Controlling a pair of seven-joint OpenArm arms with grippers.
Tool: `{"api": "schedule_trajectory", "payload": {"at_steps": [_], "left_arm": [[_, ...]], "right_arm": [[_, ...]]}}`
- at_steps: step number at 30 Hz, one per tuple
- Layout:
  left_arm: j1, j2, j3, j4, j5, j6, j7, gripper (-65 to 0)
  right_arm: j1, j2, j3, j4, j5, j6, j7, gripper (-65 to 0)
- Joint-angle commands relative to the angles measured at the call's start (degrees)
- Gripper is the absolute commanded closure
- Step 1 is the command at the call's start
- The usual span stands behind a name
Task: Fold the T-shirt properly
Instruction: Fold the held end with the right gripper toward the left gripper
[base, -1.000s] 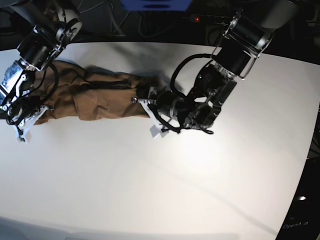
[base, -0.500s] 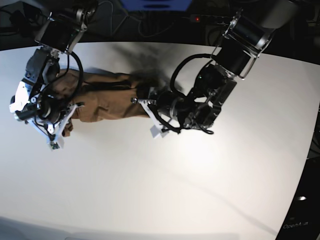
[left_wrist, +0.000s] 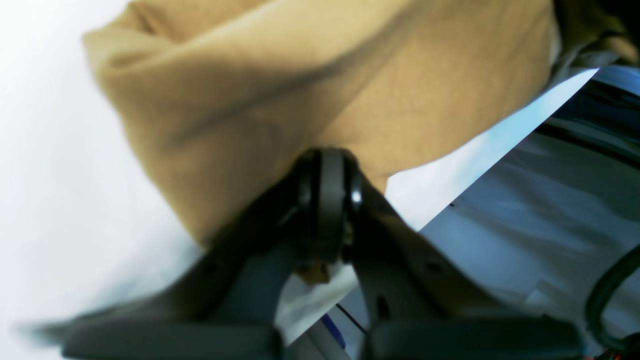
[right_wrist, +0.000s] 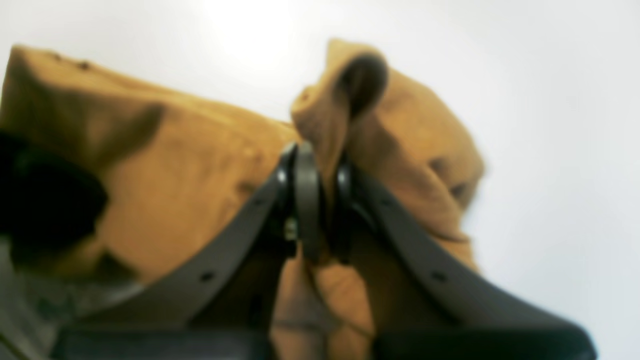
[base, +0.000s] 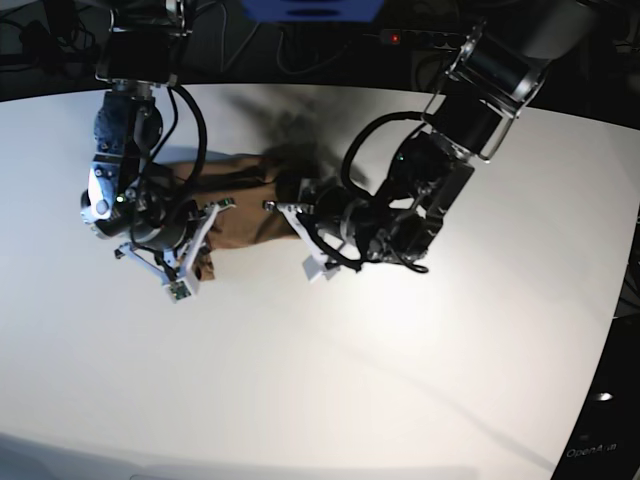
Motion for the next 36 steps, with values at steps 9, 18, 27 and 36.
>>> {"api": "schedule_trajectory", "payload": {"at_steps": [9, 18, 27, 36], "left_arm": [[-1.4, 0.5, -0.1, 3.6, 0.0, 0.0, 0.0, -1.8], [-1.0, -0.1, -3.8, 13.3, -4.5, 0.2, 0.2, -1.8], [1.8, -6.7, -8.5, 15.2, -6.7, 0.3, 3.8, -1.8], [4.3, -8.8, -8.1, 14.8, -6.7, 0.3, 3.2, -1.8]], "right_arm": [[0.8, 2.4, -2.6, -8.3, 1.1, -3.6, 9.2, -1.5], [1.0, 5.1, -2.2, -8.3, 1.1, -3.6, 9.4, -1.5], [1.2, 5.2, -2.5, -8.1, 1.1, -3.6, 9.6, -1.5], [1.1, 4.8, -2.6, -8.1, -1.7, -6.2, 13.0, -1.5]]}}
